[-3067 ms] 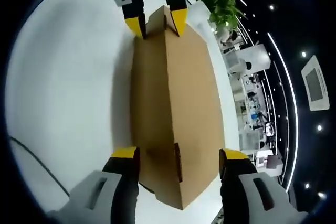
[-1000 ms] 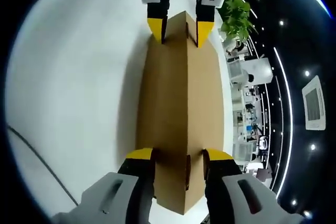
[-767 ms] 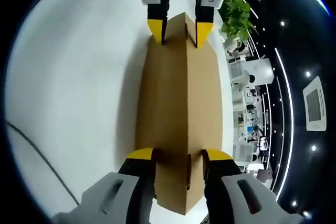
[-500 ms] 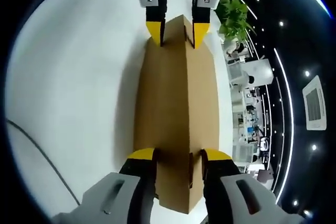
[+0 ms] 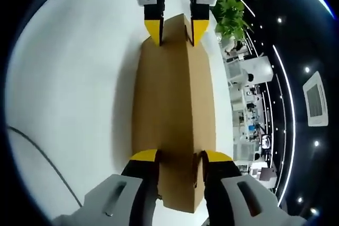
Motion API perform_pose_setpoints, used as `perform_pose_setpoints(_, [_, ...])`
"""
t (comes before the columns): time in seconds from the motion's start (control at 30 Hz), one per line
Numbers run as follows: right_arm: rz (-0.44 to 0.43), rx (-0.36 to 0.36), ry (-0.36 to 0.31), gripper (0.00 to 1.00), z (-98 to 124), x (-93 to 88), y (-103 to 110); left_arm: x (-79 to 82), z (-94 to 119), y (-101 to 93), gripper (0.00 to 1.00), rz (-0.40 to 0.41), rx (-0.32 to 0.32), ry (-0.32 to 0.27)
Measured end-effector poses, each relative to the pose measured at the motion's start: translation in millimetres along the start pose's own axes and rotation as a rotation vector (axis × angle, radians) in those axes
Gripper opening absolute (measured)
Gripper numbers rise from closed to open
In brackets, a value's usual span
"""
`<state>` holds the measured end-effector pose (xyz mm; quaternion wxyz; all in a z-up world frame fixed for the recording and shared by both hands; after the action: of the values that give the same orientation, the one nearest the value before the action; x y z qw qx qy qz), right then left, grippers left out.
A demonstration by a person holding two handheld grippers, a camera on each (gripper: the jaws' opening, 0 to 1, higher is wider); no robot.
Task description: Operate the shoe box by opening the lid, removing the specified soft item, and placing it in the target area until the item is outside and the box remains undamaged.
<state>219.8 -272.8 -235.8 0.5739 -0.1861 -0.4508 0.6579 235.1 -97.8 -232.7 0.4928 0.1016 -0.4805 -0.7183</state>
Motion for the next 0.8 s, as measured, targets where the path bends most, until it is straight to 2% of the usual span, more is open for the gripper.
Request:
perform_pose_setpoints(0.4, [-0.046,-0.03,0.002,0.29,5,1.7,-16,6.3,4,15.9,0.3,0.024,-0.001,-0.038])
perform_pose_setpoints(0.8, [-0.058,-0.062,-0.009,0.3,7,3.9,-32,9.6,3,30.8,0.33,0.057,0.029,-0.067])
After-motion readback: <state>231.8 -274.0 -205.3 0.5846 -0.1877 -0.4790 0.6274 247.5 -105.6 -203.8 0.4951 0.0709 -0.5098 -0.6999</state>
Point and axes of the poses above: the point that each gripper's makers call its tool centre point, and the gripper's own axes: z roughly backward along the fingers, y roughly to its left, x roughly out of its top, the point moved 6 cm from there along z, roughly backward along the fingers, and after that the axes turned 13 degrees about -y, right-handed, at the moved point
